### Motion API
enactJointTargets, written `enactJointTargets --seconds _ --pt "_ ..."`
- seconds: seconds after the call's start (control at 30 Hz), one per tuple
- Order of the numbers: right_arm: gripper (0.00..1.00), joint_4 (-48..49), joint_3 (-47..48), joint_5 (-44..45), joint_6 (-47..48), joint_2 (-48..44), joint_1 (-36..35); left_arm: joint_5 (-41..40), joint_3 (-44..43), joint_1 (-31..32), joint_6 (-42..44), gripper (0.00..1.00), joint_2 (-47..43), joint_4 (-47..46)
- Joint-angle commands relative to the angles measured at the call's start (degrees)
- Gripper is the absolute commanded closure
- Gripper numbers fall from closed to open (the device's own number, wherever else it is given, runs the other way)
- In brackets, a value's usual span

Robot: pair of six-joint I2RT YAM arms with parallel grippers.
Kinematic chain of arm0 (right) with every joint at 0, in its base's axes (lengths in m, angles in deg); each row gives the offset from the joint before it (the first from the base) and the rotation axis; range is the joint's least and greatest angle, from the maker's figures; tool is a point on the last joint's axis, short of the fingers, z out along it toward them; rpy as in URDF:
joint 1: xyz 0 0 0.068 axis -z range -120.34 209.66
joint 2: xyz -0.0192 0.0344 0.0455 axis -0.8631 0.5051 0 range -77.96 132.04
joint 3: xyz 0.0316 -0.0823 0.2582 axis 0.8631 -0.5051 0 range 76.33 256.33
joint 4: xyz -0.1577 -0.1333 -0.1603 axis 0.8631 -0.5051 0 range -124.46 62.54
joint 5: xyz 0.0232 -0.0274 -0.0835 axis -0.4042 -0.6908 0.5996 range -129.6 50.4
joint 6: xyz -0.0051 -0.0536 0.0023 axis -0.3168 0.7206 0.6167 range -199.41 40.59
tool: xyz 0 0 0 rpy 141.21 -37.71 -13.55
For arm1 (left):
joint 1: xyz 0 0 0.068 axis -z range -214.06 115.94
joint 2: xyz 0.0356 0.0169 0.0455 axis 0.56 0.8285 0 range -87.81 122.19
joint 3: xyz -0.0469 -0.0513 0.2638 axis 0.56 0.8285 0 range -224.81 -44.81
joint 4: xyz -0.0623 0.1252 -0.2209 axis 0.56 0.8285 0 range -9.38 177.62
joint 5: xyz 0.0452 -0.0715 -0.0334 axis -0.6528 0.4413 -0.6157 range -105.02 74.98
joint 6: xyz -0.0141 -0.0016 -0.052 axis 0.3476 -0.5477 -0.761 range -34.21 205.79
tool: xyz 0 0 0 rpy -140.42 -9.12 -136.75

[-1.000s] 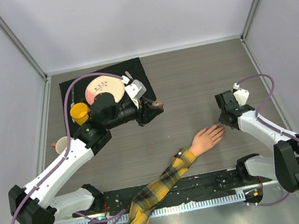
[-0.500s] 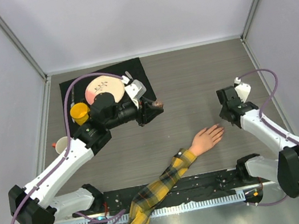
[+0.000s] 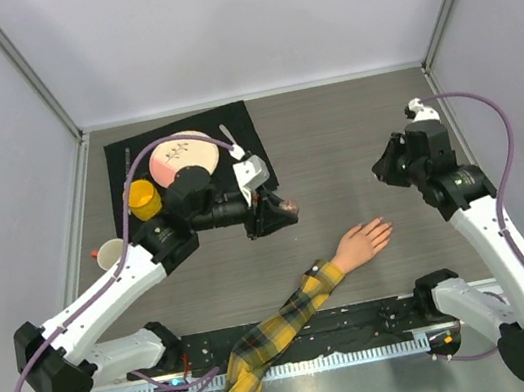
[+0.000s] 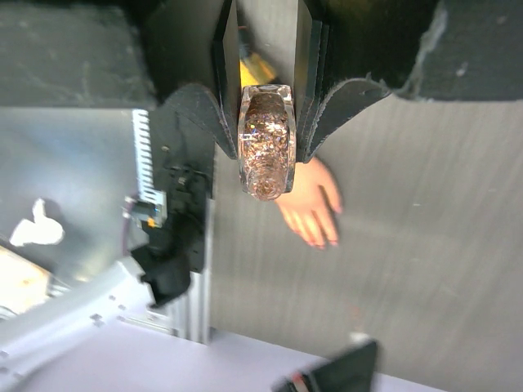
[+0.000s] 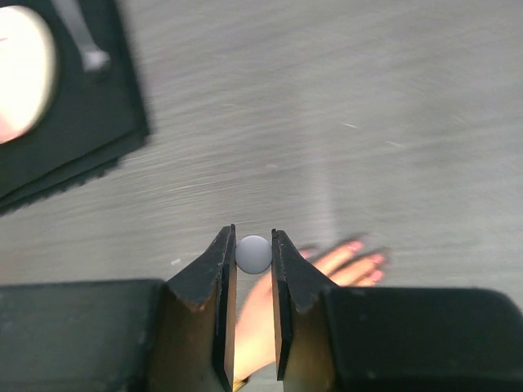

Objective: Paint the nails

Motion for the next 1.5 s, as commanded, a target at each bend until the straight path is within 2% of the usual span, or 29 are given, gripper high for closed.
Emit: enactJointTargets --seconds 0.0,0.1,0.33,0.47,0.67,0.87,1.47 --pt "0.99 -4.3 10.5 -15.5 5.7 1.3 -2.4 3.5 -2.7 2.3 1.3 1.00 -3.3 3.6" --pt "0.99 -5.2 15.8 -17.4 5.0 2.2 -6.2 3.6 -1.0 2.3 2.5 1.00 -5.5 4.0" --pt "0.99 -6.3 27.5 -14.4 0.3 7.2 -28.3 1.9 0.9 2.5 4.7 1.00 -6.0 4.9" --pt "0.99 -6.1 31.7 -11.1 -0.2 9.2 -36.7 0.4 1.6 2.4 6.1 1.00 -6.5 5.6" --pt "0.99 -7.6 35.7 -4.1 0.6 12.2 -44.2 -1.8 1.6 2.5 6.7 1.00 -6.3 6.7" --pt "0.99 -5.2 35.2 -2.1 0.6 11.4 -46.7 -3.1 1.6 2.5 6.7 1.00 -6.3 7.2" --pt "0.99 -3.1 33.0 -0.8 0.3 12.1 -47.0 -2.7 2.1 2.5 6.7 1.00 -7.2 6.3"
